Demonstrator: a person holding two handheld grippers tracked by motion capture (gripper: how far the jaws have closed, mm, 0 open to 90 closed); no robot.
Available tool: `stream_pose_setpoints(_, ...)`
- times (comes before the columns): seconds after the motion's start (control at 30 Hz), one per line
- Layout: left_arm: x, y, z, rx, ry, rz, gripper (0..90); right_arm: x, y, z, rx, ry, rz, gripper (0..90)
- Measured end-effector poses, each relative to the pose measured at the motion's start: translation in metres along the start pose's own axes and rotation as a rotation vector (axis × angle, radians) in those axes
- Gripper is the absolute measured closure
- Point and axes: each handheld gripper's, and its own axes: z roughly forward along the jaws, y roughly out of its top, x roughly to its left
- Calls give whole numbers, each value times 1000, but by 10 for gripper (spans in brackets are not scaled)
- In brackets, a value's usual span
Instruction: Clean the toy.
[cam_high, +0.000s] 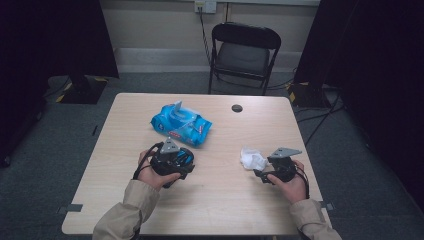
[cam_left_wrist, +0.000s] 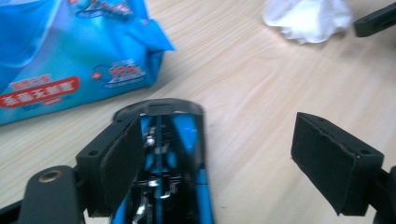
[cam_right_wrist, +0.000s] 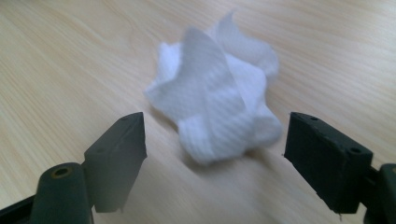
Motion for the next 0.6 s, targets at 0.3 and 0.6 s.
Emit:
stream_pose_setpoints(0.3, -24, -5, 2, -11, -68, 20, 164, 6, -14, -16, -39, 32, 10, 181)
stream_pose_setpoints(0.6, -58, -27, 20, 21, -168, 48, 161, 27, -31, -21, -4, 81, 2, 151)
